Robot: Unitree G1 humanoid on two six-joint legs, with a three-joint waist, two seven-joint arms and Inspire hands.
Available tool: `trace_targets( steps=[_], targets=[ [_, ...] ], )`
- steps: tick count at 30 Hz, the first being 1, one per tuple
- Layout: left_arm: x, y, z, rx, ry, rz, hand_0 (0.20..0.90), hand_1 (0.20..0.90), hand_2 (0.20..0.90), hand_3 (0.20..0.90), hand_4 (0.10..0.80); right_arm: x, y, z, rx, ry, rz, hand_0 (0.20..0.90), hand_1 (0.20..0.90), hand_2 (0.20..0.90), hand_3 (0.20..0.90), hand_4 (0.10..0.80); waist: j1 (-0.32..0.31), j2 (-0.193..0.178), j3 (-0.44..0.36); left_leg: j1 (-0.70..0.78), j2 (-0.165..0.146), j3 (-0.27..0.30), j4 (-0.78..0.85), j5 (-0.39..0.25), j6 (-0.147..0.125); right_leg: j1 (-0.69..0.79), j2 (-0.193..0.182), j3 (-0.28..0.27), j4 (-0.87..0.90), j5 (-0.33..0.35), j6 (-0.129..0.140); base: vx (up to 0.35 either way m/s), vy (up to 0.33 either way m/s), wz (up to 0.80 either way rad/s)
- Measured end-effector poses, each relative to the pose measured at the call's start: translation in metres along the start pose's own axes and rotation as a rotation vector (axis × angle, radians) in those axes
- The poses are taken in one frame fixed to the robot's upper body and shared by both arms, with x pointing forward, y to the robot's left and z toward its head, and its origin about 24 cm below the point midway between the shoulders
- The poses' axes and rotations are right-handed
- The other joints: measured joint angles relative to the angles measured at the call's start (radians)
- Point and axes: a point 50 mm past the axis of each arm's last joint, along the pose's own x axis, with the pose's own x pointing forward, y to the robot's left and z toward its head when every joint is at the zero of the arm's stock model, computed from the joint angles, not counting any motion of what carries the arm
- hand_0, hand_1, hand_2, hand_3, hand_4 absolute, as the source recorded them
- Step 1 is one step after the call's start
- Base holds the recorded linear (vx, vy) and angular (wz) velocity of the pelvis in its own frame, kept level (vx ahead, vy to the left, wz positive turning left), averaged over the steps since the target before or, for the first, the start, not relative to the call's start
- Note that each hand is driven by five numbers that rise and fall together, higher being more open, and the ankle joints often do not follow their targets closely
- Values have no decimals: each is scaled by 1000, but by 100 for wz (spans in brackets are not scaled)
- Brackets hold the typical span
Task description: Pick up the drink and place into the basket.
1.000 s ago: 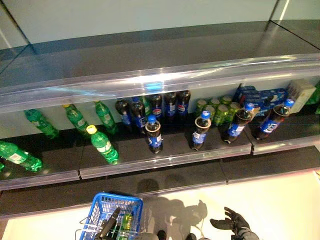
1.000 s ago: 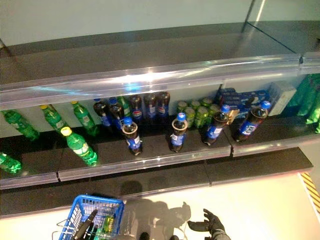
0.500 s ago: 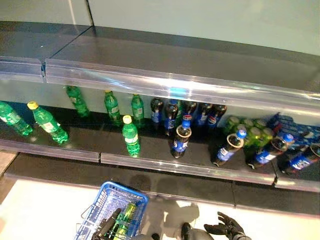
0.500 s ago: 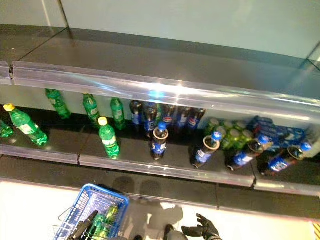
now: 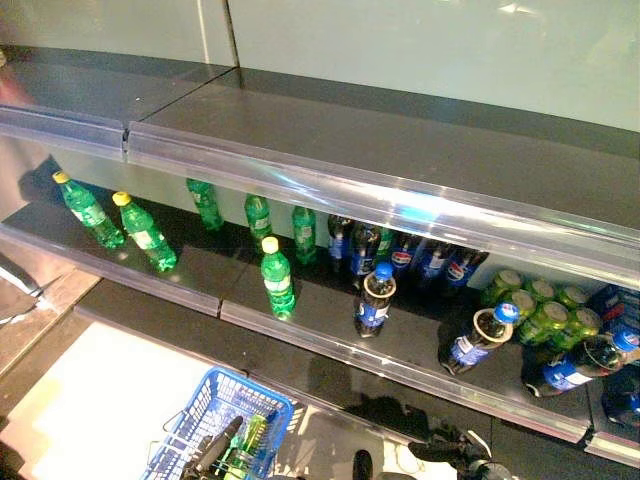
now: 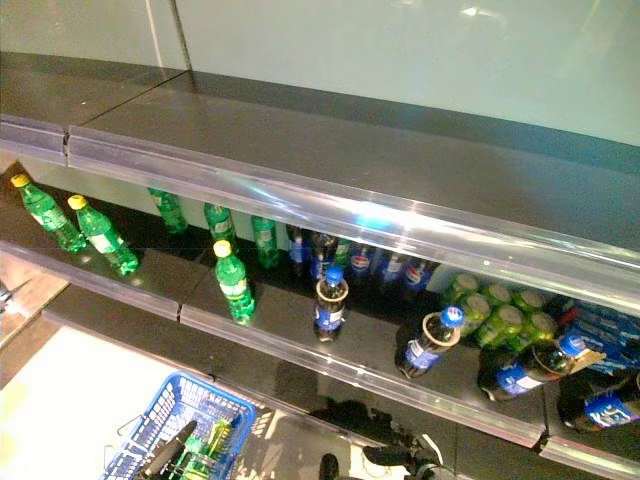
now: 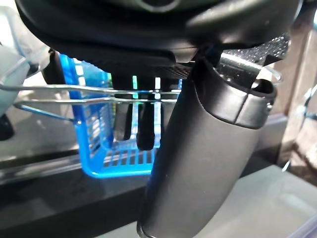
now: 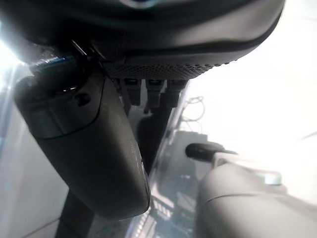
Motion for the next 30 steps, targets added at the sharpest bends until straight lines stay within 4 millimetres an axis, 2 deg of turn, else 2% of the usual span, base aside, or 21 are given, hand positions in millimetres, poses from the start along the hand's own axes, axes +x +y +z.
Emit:
trace_targets(
  steps=[5, 9, 18, 21, 27, 28, 30],
  targets=[
    [-5, 13, -9, 12, 25, 29, 300, 300, 300, 200, 100, -1, 1, -5, 12, 11, 4, 900, 900, 900, 900, 800, -2, 24, -11, 21, 1, 24, -45, 17, 10, -1, -6, 6, 1, -2, 7, 9, 52, -3],
    [-7, 16, -14, 16, 42, 42, 300, 300, 300, 200, 100, -4, -1, -16, 17, 39, -2, 900, 900, 900, 900, 800, -4, 39, -31, 39, 1, 26, -69, 33, 5, 5, -8, 7, -13, 5, 13, 8, 74, -1],
    [-8, 22, -16, 58, 67, 62, 300, 300, 300, 200, 100, -5, -1, -18, 18, 42, -6, 900, 900, 900, 900, 800, -5, 38, -42, 73, -6, 49, -93, 34, 10, 51, -10, 32, -67, 23, 22, 22, 128, -6],
    [-8, 22, -16, 92, 77, 57, 300, 300, 300, 200, 100, -6, -3, -19, 44, 39, -17, 900, 900, 900, 900, 800, -9, 35, -43, 90, -18, 51, -101, 37, 17, 50, -18, 43, -60, 27, 28, 40, 196, -9],
    [-8, 23, -14, 122, 81, 52, 300, 300, 300, 200, 100, -6, -7, -18, 87, 14, -35, 900, 900, 900, 900, 800, -11, 21, -28, 94, -38, 121, -111, 42, 38, 8, -33, 87, -46, 37, 56, -5, 79, -34],
    [-8, 23, -12, 125, 79, 53, 300, 300, 300, 200, 100, -6, -6, -17, 87, 10, -29, 900, 900, 900, 900, 800, -9, 16, -23, 96, -38, 142, -119, 47, 43, -6, -39, 80, -37, 37, 58, -57, -19, -51],
    [-7, 25, -7, 129, 68, 55, 300, 300, 300, 200, 100, -5, -4, -13, 87, -11, -4, 900, 900, 900, 900, 800, -5, -1, 0, 100, -37, 191, -122, 49, 50, -24, -62, 26, -23, 36, 61, -101, -55, -66]
  ],
)
